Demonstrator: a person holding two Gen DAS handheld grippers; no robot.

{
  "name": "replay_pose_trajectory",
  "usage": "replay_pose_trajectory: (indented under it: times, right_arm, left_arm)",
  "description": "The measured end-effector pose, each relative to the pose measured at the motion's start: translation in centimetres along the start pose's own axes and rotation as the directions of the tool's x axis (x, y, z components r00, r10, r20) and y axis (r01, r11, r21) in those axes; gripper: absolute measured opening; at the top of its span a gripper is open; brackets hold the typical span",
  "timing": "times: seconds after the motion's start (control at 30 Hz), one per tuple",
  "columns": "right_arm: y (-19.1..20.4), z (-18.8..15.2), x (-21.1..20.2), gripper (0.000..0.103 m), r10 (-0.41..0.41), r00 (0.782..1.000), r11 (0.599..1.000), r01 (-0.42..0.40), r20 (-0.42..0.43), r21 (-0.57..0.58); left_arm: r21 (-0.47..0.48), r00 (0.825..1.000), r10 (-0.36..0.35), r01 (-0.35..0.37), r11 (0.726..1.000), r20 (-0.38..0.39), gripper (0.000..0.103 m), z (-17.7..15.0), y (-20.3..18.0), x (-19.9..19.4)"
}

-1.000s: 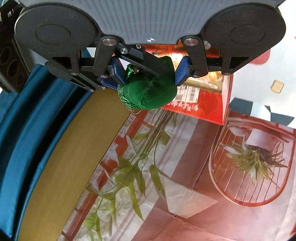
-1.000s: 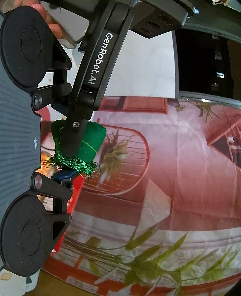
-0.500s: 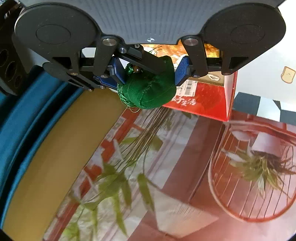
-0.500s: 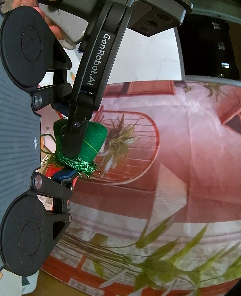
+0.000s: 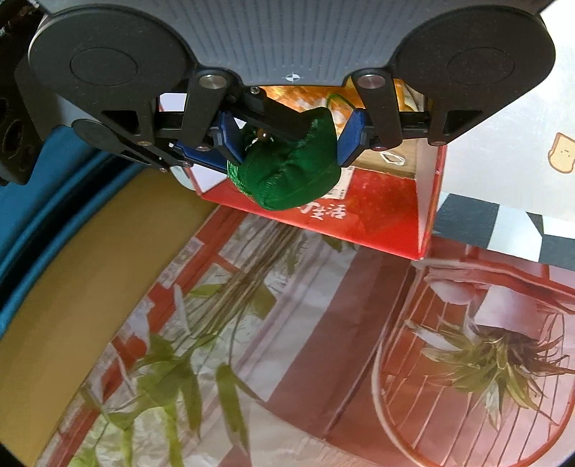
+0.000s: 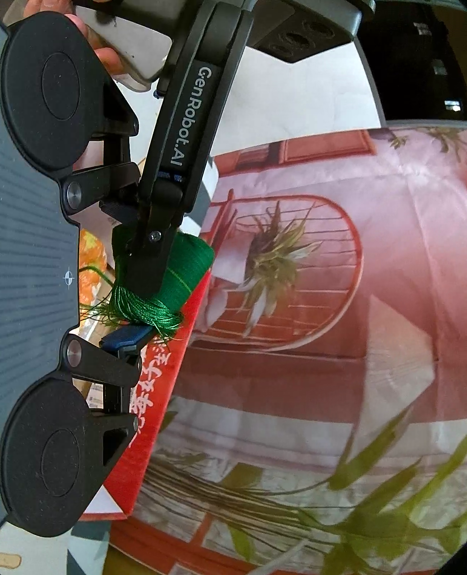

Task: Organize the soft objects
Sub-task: 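Lower the green item into the red box and open the left tool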

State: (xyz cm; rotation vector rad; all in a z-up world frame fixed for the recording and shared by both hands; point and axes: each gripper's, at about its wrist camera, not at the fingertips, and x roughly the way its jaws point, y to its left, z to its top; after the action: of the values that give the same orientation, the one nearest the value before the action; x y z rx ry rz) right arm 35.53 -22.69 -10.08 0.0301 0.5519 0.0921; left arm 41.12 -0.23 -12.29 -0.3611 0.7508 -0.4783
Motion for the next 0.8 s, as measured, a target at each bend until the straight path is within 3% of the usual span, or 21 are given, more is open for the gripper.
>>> replay_pose_trajectory:
  times: [0.37, 0.57, 0.8]
  right_arm:
    - [-1.8, -1.2, 0.3, 0.054, -0.104, 0.993, 0.994, 0.106, -0.047, 0.037]
    - [-1.9, -2.6, -2.7, 0.054, -0.114, 0.993, 0.992, 0.115, -0.026, 0.051]
    - [-0.6, -5.1, -7.8, 0.054, -0.121, 0.992, 0.990, 0.116, 0.047, 0.084]
  left_arm:
    - [0.041, 0.994, 0.101, -0.102, 0.994, 0.031, 0.055, 0.0, 1.0, -1.4]
    - [0.115, 0.991, 0.116, -0.122, 0.986, 0.060, 0.055, -1.7, -0.1, -4.4]
    - [0.173, 0.991, 0.112, -0.123, 0.977, 0.068, 0.055, -6.0, -1.1, -8.3]
